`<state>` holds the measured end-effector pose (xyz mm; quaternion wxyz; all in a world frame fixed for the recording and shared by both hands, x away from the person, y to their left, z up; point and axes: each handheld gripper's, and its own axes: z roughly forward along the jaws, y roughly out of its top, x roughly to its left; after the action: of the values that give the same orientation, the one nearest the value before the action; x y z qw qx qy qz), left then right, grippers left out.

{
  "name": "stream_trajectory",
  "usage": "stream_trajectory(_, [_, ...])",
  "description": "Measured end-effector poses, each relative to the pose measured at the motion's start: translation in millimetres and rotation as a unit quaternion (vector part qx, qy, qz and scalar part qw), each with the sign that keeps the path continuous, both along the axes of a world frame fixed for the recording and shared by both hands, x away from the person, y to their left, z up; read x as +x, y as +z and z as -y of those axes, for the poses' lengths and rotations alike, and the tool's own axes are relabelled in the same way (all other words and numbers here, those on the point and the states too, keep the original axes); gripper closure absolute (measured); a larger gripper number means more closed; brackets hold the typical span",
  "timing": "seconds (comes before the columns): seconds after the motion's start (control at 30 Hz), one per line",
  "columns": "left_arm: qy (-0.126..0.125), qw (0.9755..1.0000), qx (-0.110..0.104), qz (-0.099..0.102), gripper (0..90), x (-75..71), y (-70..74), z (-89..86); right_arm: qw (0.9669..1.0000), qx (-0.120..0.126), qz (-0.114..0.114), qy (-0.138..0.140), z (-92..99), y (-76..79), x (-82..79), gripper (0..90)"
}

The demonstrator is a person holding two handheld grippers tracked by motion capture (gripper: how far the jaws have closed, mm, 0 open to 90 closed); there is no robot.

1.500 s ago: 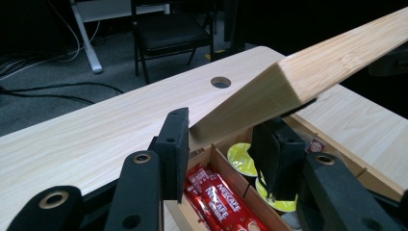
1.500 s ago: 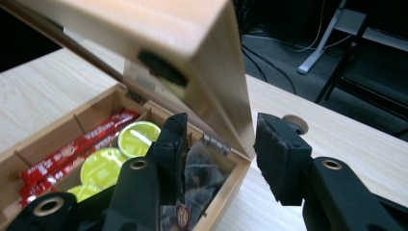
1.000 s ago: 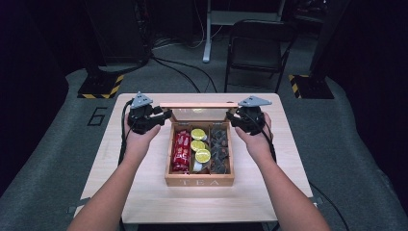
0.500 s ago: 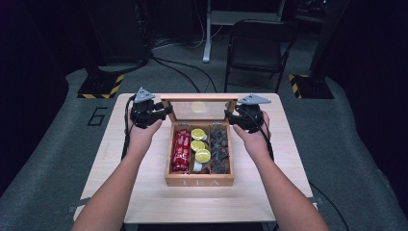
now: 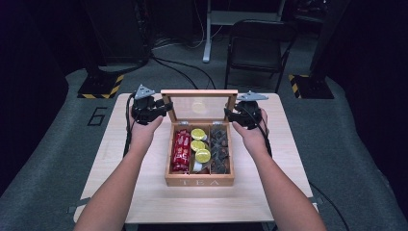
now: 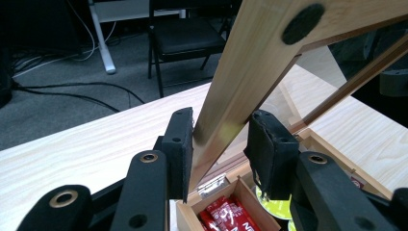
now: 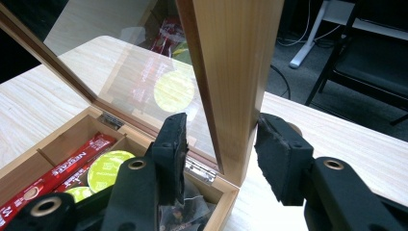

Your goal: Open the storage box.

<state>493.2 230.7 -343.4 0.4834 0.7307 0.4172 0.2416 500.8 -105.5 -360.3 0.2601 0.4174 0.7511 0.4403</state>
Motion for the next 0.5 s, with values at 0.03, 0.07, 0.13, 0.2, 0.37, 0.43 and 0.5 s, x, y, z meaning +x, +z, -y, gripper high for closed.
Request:
stream_trajectory(0.03, [-0.001,1.0000,0.001,0.000,62.0,0.6,0.2,-0.1,1.0000,0.000,0.000,0.000,0.0,0.0,0.0,53.8])
stream_trajectory(0.07, [-0.002,1.0000,0.001,-0.002,62.0,1.3,0.4,-0.2,1.0000,0.001,-0.002,0.000,-0.5,-0.9,2.0,53.3])
stream_trajectory(0.13, [-0.004,1.0000,0.003,-0.004,62.1,2.3,0.9,-0.6,1.0000,0.003,-0.004,-0.001,-0.8,-1.4,2.3,53.0])
stream_trajectory(0.2, [-0.004,1.0000,0.005,-0.004,62.1,3.3,1.3,-0.2,1.0000,-0.004,-0.002,0.001,-1.5,-3.1,4.5,52.5])
stream_trajectory(0.37, [-0.005,1.0000,0.005,-0.006,62.3,6.2,1.6,-0.3,0.9999,-0.013,-0.001,0.010,-0.9,-5.0,7.2,53.1])
stream_trajectory(0.43, [-0.007,0.9999,0.000,-0.008,62.2,8.1,1.3,-1.5,0.9998,-0.009,-0.005,0.015,2.0,-4.8,9.3,55.1])
stream_trajectory(0.5, [-0.008,0.9999,-0.003,-0.009,62.0,9.4,1.0,-2.0,0.9998,-0.008,-0.008,0.015,2.8,-4.3,11.7,56.3])
